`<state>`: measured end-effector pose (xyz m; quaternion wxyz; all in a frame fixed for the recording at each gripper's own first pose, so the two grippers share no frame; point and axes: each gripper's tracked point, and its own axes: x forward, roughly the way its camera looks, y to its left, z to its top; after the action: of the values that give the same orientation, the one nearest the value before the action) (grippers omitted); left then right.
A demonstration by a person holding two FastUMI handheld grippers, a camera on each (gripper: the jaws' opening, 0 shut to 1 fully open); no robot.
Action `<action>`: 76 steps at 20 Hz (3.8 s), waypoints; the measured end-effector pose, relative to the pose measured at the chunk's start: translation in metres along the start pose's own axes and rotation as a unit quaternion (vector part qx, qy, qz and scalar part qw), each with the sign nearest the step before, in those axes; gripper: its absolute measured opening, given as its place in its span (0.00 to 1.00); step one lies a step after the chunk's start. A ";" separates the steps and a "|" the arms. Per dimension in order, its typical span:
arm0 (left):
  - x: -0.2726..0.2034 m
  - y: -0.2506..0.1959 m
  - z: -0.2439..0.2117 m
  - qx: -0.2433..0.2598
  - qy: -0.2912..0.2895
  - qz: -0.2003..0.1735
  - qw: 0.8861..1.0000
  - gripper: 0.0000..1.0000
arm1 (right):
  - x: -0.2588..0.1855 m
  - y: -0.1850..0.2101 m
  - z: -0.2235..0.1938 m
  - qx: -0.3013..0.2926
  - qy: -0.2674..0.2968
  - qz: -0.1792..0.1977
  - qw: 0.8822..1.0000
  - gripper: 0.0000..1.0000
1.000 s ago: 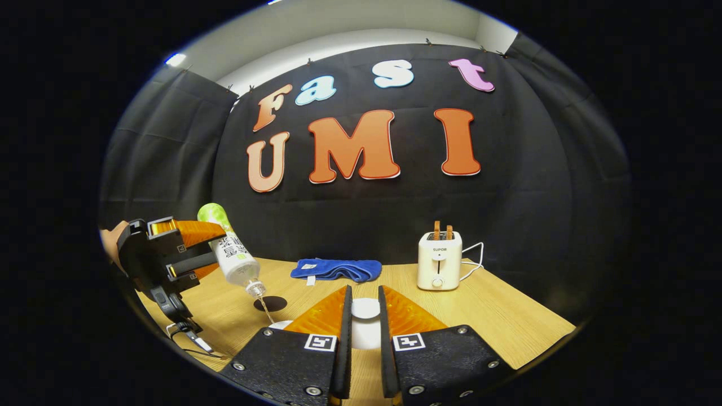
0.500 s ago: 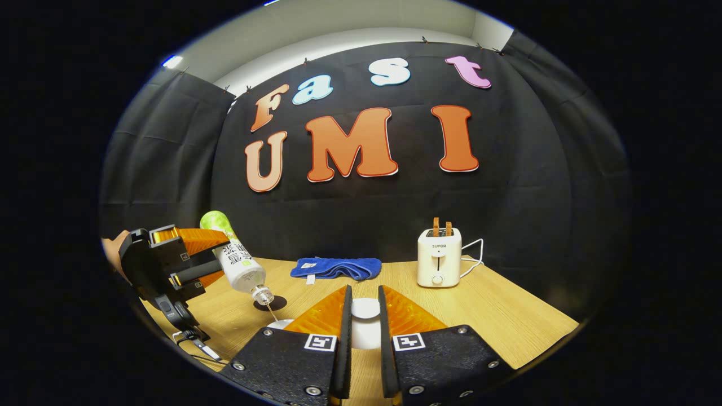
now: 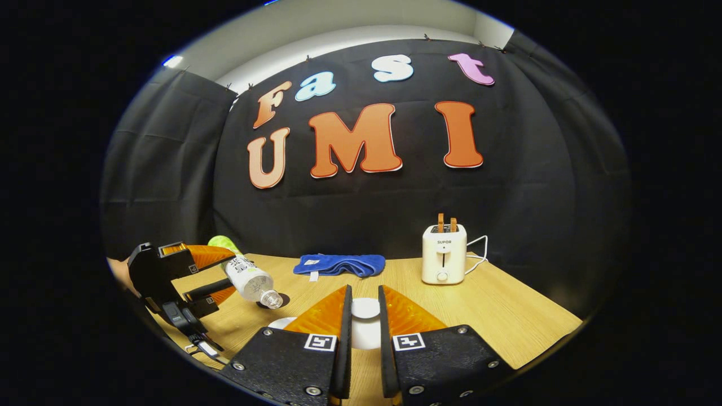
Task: Open the teacup lid with one hand, grasp the water bottle and pour water into the teacup with the other hand; after pouring, place the water bottle on the coaster and then close the teacup lid.
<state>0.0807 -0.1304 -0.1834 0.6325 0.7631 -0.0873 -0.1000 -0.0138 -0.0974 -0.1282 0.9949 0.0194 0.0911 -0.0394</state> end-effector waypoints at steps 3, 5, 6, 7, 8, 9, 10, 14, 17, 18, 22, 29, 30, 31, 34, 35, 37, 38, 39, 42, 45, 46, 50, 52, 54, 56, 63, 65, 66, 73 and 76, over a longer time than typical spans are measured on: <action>-0.003 0.007 -0.015 -0.080 0.014 0.031 0.996 0.63 | 0.002 -0.008 -0.005 0.007 0.006 -0.006 1.000 0.22; -0.004 0.017 -0.028 -0.147 0.029 0.050 0.987 0.62 | 0.002 -0.011 -0.004 0.012 0.007 -0.009 1.000 0.22; -0.003 0.018 -0.036 -0.192 0.037 0.052 0.979 0.62 | 0.003 -0.011 -0.004 0.013 0.007 -0.007 1.000 0.22; 0.000 0.019 -0.045 -0.237 0.047 0.055 0.969 0.62 | 0.003 -0.009 -0.004 0.014 0.007 -0.004 1.000 0.22; 0.002 0.022 -0.055 -0.276 0.055 0.057 0.958 0.61 | 0.004 -0.009 -0.004 0.014 0.007 -0.004 1.000 0.22; 0.005 0.027 -0.063 -0.308 0.061 0.062 0.947 0.62 | 0.005 -0.009 -0.005 0.012 0.008 -0.003 1.000 0.22; 0.007 0.033 -0.070 -0.338 0.065 0.067 0.937 0.62 | 0.006 -0.007 -0.006 0.011 0.009 -0.003 1.000 0.22; 0.011 0.044 -0.091 -0.408 0.083 0.079 0.906 0.62 | 0.008 0.005 -0.007 0.012 0.010 0.011 1.000 0.22; 0.013 0.049 -0.100 -0.457 0.086 0.094 0.880 0.65 | 0.014 0.015 -0.013 0.010 0.017 0.023 1.000 0.22; 0.014 0.052 -0.105 -0.482 0.089 0.101 0.866 0.65 | 0.016 0.019 -0.016 0.008 0.020 0.025 0.999 0.22; 0.019 0.050 -0.118 -0.562 0.097 0.116 0.813 0.65 | 0.020 0.034 -0.018 0.000 0.026 0.039 0.999 0.22; 0.045 0.024 -0.122 -0.728 0.094 0.084 0.674 0.65 | 0.028 0.053 -0.031 -0.015 0.042 0.058 0.997 0.22; 0.050 0.017 -0.124 -0.746 0.096 0.079 0.654 0.65 | 0.029 0.055 -0.031 -0.017 0.044 0.060 0.997 0.22; 0.054 0.012 -0.126 -0.763 0.097 0.074 0.634 0.63 | 0.030 0.057 -0.032 -0.019 0.046 0.063 0.997 0.22; 0.069 -0.005 -0.124 -0.803 0.099 0.045 0.586 0.65 | 0.032 0.065 -0.035 -0.024 0.049 0.069 0.996 0.22; 0.074 -0.013 -0.121 -0.806 0.106 0.033 0.581 0.65 | 0.033 0.067 -0.037 -0.026 0.052 0.071 0.996 0.22; 0.082 -0.026 -0.113 -0.806 0.111 0.011 0.582 0.64 | 0.034 0.070 -0.039 -0.028 0.054 0.075 0.995 0.22; 0.086 -0.030 -0.109 -0.809 0.111 0.002 0.578 0.63 | 0.034 0.073 -0.039 -0.029 0.055 0.078 0.995 0.22; 0.087 -0.033 -0.104 -0.812 0.110 -0.006 0.573 0.63 | 0.034 0.075 -0.039 -0.030 0.055 0.079 0.995 0.22; 0.095 -0.052 -0.095 -0.816 0.119 -0.030 0.565 0.65 | 0.034 0.078 -0.040 -0.033 0.055 0.084 0.994 0.22; 0.099 -0.068 -0.093 -0.812 0.134 -0.043 0.567 0.67 | 0.035 0.079 -0.042 -0.032 0.058 0.084 0.994 0.22; 0.102 -0.070 -0.092 -0.807 0.137 -0.049 0.573 0.63 | 0.035 0.078 -0.041 -0.032 0.059 0.083 0.994 0.22; 0.109 -0.076 -0.087 -0.793 0.141 -0.062 0.589 0.63 | 0.035 0.080 -0.044 -0.034 0.063 0.084 0.994 0.22; 0.108 -0.082 -0.085 -0.787 0.152 -0.070 0.593 0.64 | 0.035 0.080 -0.044 -0.036 0.063 0.085 0.994 0.22; 0.106 -0.089 -0.085 -0.787 0.159 -0.078 0.591 0.65 | 0.035 0.079 -0.044 -0.037 0.065 0.084 0.994 0.22; 0.105 -0.089 -0.087 -0.789 0.159 -0.078 0.588 0.65 | 0.036 0.078 -0.046 -0.036 0.066 0.083 0.994 0.22; 0.104 -0.089 -0.085 -0.792 0.157 -0.081 0.584 0.69 | 0.036 0.083 -0.048 -0.037 0.069 0.087 0.993 0.22; 0.104 -0.089 -0.085 -0.793 0.158 -0.081 0.582 0.69 | 0.036 0.083 -0.048 -0.037 0.069 0.088 0.993 0.22; 0.103 -0.089 -0.085 -0.793 0.159 -0.081 0.583 0.69 | 0.036 0.084 -0.048 -0.037 0.069 0.089 0.993 0.22; 0.100 -0.091 -0.085 -0.790 0.160 -0.088 0.585 0.71 | 0.036 0.090 -0.049 -0.041 0.071 0.095 0.992 0.22; 0.098 -0.089 -0.086 -0.791 0.159 -0.088 0.585 0.76 | 0.037 0.092 -0.051 -0.039 0.072 0.097 0.992 0.22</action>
<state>0.1984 -0.0575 -0.2600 0.9782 -0.0302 0.1958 -0.0615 0.0207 -0.0060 -0.1825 0.9848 -0.0080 0.1620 0.0627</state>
